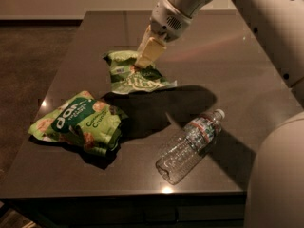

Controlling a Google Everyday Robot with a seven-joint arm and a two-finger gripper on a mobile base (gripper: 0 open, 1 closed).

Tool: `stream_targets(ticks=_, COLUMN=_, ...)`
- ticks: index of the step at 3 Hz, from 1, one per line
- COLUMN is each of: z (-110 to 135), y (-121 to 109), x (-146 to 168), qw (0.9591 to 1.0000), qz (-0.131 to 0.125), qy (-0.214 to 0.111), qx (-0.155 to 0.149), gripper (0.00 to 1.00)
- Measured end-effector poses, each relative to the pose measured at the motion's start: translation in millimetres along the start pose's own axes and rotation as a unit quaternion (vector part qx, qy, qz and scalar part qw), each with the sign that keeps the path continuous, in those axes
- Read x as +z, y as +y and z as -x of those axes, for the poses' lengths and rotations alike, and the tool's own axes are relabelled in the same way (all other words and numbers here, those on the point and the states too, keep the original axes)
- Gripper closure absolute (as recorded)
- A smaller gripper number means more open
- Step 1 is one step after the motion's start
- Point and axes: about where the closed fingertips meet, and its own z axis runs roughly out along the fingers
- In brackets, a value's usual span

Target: Move green jalapeno chip bag near green rice chip bag

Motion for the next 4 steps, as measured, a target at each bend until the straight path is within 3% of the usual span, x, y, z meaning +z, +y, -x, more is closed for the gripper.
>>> stream_targets(ticks=1, z=14.6, y=14.7, x=23.9, qw=0.9992, qz=0.012, qy=0.021, qx=-0.032, gripper=0.84)
stream_targets(ticks=2, z=24.5, y=19.0, x=41.3, qw=0.9976, qz=0.018, qy=0.040, qx=-0.053, gripper=0.61)
stream_targets(ticks=4, z=27.3, y=16.3, x=45.6, qw=0.9977, qz=0.016, qy=0.037, qx=-0.054, gripper=0.15)
